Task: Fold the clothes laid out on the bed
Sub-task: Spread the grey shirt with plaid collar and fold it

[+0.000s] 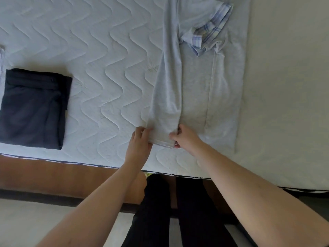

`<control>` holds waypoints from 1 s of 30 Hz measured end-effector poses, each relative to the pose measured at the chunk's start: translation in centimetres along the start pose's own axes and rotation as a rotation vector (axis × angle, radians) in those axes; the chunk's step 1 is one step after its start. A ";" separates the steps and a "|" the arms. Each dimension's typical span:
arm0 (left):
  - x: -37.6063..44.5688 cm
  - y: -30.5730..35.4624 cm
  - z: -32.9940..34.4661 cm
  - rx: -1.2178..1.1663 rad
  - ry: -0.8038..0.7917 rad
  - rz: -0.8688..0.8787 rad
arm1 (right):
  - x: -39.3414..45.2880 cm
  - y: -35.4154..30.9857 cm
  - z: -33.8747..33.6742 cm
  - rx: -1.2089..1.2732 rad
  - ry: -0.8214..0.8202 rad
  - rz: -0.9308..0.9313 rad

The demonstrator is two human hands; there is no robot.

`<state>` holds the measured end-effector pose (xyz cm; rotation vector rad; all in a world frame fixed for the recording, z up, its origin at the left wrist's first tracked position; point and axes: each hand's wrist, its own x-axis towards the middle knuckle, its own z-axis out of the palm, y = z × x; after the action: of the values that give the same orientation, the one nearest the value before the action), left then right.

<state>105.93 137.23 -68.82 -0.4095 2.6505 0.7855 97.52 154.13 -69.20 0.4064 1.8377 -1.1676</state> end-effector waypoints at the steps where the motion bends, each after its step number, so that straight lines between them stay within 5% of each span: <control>1: 0.1 0.1 0.2 -0.002 0.004 -0.001 | -0.2 0.5 -0.3 0.005 0.038 -0.013; 9: -0.2 0.5 1.2 0.000 0.027 -0.036 | -1.4 3.4 -1.4 -0.077 0.226 -0.087; 21: -1.2 -1.1 0.8 0.016 0.100 -0.066 | -1.7 2.4 -0.6 -0.310 0.203 -0.085; 30: -1.2 -1.6 0.6 0.219 0.038 0.168 | -1.7 1.7 -0.8 -0.322 0.242 -0.008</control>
<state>107.73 136.44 -69.55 -0.1472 2.7950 0.5296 99.14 155.95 -68.65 0.3664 2.1951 -0.8333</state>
